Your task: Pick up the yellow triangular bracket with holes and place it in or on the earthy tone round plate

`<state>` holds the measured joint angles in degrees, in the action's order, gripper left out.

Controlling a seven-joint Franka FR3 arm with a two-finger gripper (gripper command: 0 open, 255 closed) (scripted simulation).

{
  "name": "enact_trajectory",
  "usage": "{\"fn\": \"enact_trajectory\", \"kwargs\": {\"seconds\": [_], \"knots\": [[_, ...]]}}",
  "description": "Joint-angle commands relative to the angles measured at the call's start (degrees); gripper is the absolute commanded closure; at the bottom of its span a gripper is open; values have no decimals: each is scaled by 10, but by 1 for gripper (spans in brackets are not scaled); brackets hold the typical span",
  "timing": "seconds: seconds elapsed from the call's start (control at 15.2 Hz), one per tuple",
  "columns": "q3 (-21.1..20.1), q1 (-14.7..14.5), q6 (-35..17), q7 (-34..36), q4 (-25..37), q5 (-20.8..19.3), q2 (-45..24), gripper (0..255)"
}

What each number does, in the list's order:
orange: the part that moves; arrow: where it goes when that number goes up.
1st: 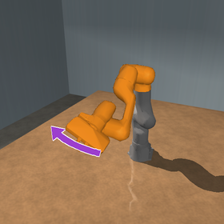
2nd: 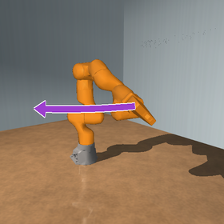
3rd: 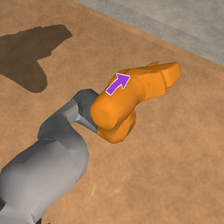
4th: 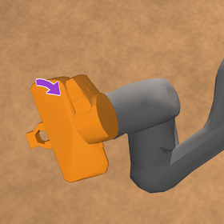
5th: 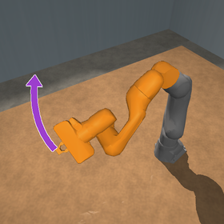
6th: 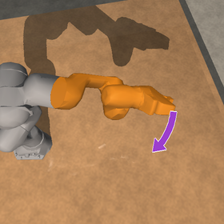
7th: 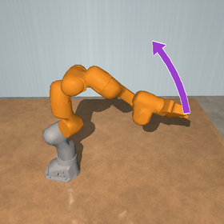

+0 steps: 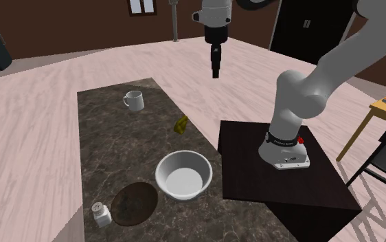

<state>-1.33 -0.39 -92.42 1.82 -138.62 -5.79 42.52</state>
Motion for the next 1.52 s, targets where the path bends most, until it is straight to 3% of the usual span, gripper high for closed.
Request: {"fn": "enact_trajectory", "kwargs": {"seconds": [0.0, 0.73, 1.45], "knots": [[0, 0, 0, 0, 0, 0, 0, 0], [39, 28, -232, 12, -68, -14, -157, 0], [74, 49, -440, 10, -33, -4, -392, 0]]}}
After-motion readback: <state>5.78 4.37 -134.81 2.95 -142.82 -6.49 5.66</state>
